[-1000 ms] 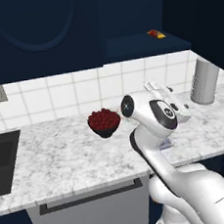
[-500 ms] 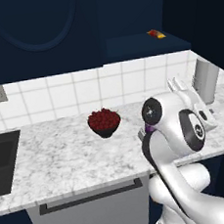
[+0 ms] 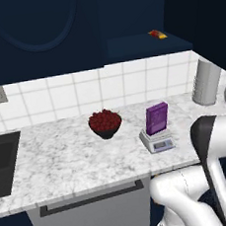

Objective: Pick the cereal and place it on the digital scale for weighing, and close the cabinet.

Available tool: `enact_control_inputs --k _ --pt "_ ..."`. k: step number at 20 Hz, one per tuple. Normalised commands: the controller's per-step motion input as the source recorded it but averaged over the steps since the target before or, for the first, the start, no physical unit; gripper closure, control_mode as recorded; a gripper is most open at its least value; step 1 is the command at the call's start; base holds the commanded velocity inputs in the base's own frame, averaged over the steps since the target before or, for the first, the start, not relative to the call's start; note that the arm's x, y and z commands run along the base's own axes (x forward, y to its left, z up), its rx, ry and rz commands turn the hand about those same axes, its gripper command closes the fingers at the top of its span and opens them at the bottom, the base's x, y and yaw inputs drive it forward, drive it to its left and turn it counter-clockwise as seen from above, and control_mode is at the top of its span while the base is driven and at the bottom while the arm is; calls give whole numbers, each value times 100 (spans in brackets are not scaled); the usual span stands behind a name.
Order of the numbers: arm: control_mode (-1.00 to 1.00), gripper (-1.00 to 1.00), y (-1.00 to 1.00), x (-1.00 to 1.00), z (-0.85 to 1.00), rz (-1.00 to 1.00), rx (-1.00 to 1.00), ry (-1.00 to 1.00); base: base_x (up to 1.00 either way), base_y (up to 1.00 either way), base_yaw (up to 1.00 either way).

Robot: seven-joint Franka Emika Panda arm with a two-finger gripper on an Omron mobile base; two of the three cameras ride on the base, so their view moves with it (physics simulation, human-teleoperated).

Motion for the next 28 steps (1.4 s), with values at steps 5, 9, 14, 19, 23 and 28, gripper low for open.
enact_control_inputs --k 5,9,14,19,23,28 --pt "-100 -100 -65 -40 -1 20 16 -29 0 0 0" --pt "-100 -100 -61 -23 -22 17 19 -25 0 0 0" --pt "-100 -100 -54 -21 -20 14 18 -19 0 0 0" --pt "-100 -100 -53 48 -59 28 19 -37 0 0 0" --pt "-100 -100 -71 55 -24 34 22 -31 0 0 0" --pt "-100 -100 -35 83 1 41 17 -3 0 0 0"
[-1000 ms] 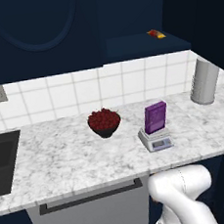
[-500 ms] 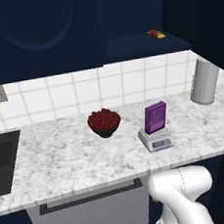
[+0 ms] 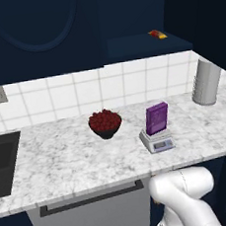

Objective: Pick the cereal and place it on the digital scale for weighing, and close the cabinet.

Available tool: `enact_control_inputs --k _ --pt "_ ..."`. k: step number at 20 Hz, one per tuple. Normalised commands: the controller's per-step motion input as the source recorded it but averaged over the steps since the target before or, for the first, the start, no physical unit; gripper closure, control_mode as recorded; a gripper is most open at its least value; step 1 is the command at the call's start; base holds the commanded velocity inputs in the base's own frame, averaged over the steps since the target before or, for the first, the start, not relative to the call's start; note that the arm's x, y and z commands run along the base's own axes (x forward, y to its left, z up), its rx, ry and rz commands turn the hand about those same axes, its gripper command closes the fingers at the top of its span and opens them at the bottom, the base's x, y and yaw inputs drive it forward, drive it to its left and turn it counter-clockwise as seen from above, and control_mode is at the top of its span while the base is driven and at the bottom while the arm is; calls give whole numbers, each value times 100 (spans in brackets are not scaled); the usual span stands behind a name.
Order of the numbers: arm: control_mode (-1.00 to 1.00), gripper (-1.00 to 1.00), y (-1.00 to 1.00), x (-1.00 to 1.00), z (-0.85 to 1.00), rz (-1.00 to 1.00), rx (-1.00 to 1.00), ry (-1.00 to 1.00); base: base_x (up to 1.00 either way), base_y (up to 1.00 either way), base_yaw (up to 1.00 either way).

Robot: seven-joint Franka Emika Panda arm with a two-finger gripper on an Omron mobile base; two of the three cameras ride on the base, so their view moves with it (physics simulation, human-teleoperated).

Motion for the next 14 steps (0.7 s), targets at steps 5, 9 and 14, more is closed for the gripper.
enact_control_inputs --k 5,9,14 --pt "-100 -100 -29 15 42 45 9 -10 0 0 0" --pt "-100 -100 21 14 55 30 2 -20 0 0 0" --pt "-100 -100 39 45 69 14 7 -22 0 0 0"
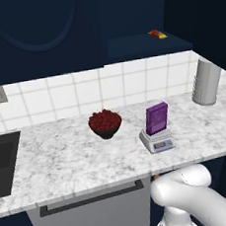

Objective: Pick the cereal and place it on the digital scale for weighing, and close the cabinet.

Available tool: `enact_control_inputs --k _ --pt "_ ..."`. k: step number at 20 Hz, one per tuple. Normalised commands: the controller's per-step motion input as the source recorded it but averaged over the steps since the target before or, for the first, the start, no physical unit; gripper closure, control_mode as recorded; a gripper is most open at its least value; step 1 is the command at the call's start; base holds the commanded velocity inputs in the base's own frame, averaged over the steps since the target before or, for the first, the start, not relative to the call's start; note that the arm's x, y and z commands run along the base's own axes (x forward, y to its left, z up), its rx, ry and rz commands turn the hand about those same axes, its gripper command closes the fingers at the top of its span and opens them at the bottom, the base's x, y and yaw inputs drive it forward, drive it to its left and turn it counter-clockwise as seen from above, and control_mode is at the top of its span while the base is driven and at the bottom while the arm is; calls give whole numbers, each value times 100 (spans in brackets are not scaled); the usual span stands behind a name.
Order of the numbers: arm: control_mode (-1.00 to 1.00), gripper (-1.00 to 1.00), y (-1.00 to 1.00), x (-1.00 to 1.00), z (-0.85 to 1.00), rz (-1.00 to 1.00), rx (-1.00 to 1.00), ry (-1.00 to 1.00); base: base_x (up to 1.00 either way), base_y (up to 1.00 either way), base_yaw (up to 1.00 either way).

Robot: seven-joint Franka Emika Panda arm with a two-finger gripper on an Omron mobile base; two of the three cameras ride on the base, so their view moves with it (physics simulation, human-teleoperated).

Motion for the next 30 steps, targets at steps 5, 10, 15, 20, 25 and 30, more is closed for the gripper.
enact_control_inputs --k 5,10,15,20,25,30 --pt "-100 -100 90 71 39 19 7 -14 0 0 0" --pt "-100 -100 100 30 31 19 4 -12 0 0 0" --pt "-100 -100 100 82 5 -5 0 -11 0 0 0" --pt "-100 -100 89 78 7 -30 -4 -2 0 0 0" --pt "-100 -100 55 65 0 -41 -9 0 0 0 0" --pt "-100 -100 36 68 0 -42 -7 0 0 0 0"
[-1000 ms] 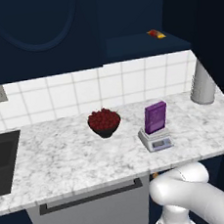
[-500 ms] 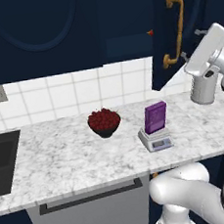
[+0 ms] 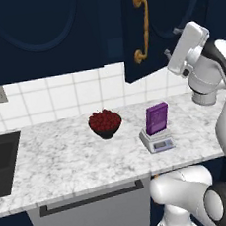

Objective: Pick the cereal and place it on the digital scale for weighing, and close the cabinet.

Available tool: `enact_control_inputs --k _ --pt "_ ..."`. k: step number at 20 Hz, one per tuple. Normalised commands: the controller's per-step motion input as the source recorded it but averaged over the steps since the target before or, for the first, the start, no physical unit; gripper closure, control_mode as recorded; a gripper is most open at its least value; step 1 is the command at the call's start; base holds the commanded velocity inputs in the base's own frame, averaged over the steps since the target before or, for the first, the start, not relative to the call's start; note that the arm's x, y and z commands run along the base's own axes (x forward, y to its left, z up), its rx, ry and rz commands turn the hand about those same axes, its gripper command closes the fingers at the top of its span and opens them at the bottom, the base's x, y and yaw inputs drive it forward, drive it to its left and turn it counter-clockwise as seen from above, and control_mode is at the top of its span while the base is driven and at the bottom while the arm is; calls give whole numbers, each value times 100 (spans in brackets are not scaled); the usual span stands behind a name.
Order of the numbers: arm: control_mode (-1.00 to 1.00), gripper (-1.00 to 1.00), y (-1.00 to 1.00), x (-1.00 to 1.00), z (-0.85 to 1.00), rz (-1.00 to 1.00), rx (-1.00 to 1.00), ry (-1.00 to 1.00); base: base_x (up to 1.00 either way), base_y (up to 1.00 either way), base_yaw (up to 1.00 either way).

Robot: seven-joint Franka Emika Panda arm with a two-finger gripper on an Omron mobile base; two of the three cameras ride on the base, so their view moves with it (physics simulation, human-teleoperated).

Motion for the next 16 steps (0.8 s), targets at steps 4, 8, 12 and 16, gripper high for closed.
enact_control_inputs --k 4,8,12,16 --pt "-100 -100 0 73 0 -19 0 0 0 0 0" --pt "-100 -100 -8 75 0 -11 0 2 0 0 0" --pt "-100 -100 -14 82 0 -4 0 5 0 0 0" --pt "-100 -100 -8 88 0 -7 0 3 0 0 0"
